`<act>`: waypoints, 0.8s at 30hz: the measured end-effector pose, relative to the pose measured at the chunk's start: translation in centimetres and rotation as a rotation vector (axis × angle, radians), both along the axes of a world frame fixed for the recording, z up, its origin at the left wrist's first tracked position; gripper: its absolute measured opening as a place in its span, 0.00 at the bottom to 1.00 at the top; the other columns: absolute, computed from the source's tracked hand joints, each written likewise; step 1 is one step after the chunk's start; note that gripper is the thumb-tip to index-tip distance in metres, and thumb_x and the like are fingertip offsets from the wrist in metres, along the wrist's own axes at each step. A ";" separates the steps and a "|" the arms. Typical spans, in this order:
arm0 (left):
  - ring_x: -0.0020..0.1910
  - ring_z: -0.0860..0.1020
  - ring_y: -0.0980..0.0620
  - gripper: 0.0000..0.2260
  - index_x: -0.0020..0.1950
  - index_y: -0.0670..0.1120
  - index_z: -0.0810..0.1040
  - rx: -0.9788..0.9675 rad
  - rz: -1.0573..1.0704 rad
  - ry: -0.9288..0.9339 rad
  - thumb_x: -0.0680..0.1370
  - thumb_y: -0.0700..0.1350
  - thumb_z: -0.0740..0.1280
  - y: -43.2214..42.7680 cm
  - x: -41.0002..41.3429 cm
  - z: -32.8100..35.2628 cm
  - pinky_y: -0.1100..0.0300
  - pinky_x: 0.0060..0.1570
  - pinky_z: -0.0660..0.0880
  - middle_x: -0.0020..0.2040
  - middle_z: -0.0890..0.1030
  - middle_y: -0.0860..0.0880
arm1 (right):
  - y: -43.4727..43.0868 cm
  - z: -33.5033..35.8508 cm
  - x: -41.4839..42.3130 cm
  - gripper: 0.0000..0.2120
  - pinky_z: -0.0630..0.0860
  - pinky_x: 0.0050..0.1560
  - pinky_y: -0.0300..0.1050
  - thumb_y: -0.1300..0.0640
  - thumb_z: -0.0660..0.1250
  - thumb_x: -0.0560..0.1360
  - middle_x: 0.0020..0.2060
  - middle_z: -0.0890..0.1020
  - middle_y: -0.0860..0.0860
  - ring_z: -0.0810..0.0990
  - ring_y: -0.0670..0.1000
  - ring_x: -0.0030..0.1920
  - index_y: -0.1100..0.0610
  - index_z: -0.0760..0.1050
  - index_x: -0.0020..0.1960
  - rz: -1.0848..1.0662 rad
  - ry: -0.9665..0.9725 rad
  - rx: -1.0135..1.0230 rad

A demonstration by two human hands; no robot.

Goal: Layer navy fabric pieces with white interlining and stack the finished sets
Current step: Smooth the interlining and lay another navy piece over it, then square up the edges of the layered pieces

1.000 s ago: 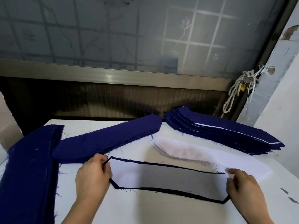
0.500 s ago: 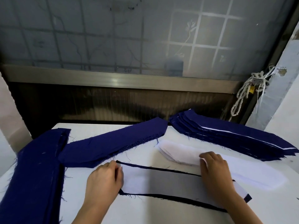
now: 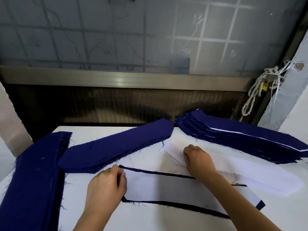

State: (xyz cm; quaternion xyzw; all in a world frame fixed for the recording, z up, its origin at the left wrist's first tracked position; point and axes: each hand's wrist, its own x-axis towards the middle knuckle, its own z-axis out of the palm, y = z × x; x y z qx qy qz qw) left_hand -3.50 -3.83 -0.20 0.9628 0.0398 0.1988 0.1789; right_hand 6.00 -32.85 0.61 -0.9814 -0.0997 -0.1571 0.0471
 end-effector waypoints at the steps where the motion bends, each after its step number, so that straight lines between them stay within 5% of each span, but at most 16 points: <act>1: 0.31 0.73 0.53 0.06 0.42 0.51 0.74 -0.002 0.000 0.003 0.79 0.49 0.65 0.0 0.0 0.0 0.59 0.29 0.65 0.31 0.75 0.53 | 0.0 -0.3 -0.4 0.06 0.66 0.38 0.41 0.61 0.59 0.78 0.44 0.76 0.49 0.74 0.51 0.45 0.56 0.74 0.47 -0.022 -0.046 0.064; 6: 0.32 0.73 0.54 0.06 0.41 0.52 0.73 0.003 0.005 0.014 0.78 0.49 0.65 0.1 0.1 -0.1 0.59 0.29 0.63 0.31 0.74 0.55 | 0.8 -1.5 -1.9 0.05 0.66 0.33 0.43 0.62 0.65 0.75 0.38 0.77 0.50 0.74 0.53 0.38 0.58 0.76 0.41 -0.118 -0.178 0.217; 15: 0.32 0.74 0.54 0.06 0.42 0.51 0.74 -0.003 -0.002 0.000 0.79 0.49 0.65 0.1 0.2 0.0 0.59 0.29 0.64 0.32 0.75 0.55 | 0.2 -0.9 -2.5 0.04 0.74 0.35 0.49 0.61 0.64 0.77 0.36 0.77 0.50 0.73 0.53 0.33 0.57 0.76 0.44 -0.147 -0.251 0.334; 19: 0.35 0.75 0.55 0.04 0.45 0.52 0.75 -0.006 -0.016 -0.003 0.79 0.50 0.64 0.1 0.3 0.0 0.60 0.31 0.67 0.35 0.77 0.56 | 0.1 -0.6 -3.0 0.01 0.73 0.46 0.49 0.62 0.68 0.76 0.40 0.79 0.51 0.75 0.53 0.36 0.58 0.78 0.45 -0.132 -0.399 0.324; 24: 0.32 0.72 0.54 0.10 0.40 0.50 0.76 -0.003 -0.133 -0.216 0.79 0.50 0.61 -0.1 0.1 0.3 0.64 0.30 0.62 0.32 0.74 0.58 | 1.6 1.1 -4.5 0.03 0.69 0.47 0.48 0.63 0.65 0.75 0.41 0.77 0.50 0.75 0.52 0.41 0.58 0.77 0.44 0.038 -0.575 0.348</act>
